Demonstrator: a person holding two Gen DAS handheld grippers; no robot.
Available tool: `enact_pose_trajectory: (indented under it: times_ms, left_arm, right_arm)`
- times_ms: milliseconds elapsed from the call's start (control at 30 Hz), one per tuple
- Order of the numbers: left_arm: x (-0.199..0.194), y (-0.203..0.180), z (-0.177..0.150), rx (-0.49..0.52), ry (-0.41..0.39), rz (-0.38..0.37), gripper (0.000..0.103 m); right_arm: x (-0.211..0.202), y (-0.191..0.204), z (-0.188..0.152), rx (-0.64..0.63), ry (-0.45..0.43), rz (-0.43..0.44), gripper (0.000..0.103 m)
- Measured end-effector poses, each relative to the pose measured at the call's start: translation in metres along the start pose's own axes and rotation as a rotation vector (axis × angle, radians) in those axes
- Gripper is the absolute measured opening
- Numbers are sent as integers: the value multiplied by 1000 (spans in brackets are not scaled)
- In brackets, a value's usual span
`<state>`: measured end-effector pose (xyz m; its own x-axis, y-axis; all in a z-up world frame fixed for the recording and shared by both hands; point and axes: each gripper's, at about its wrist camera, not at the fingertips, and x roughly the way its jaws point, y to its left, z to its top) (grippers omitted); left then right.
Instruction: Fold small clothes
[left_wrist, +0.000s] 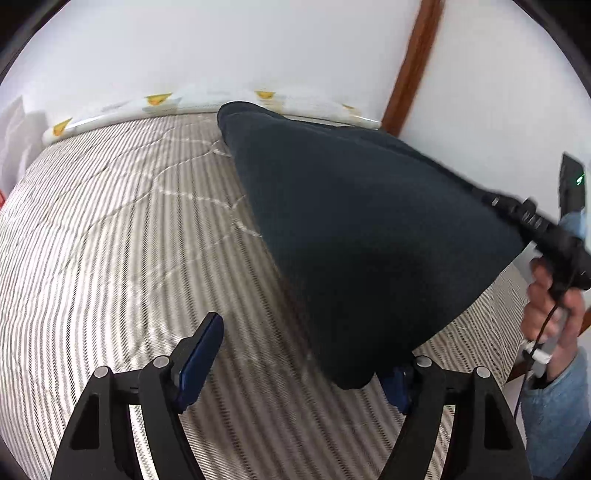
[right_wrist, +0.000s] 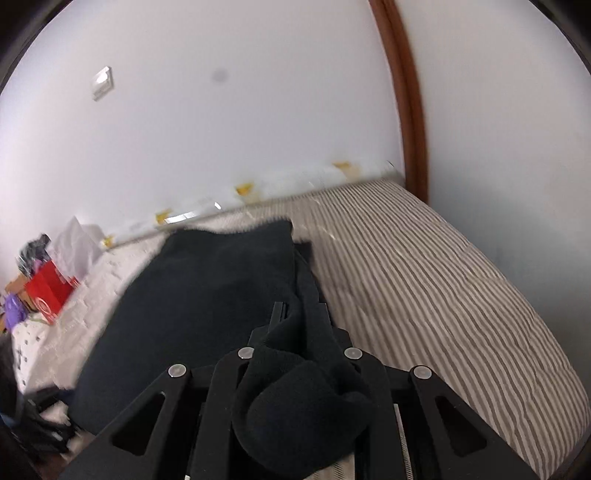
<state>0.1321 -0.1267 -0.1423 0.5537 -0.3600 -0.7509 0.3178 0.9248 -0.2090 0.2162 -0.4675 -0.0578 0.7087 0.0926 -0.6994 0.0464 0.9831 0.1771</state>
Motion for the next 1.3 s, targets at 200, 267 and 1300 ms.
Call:
enact_pose_trajectory:
  times_ms: [200,267,1300]
  left_arm:
    - [1,-13,3,10,7,-1,58]
    - [1,-19,4,16,6,-3,50]
    - [-25,51,46,-70,-112,52,17]
  right_arm:
    - [11,-15,-12,62,54,5,20]
    - [8,-14,-12,61,69,-5,27]
    - [70,54,10,161,184,124,22]
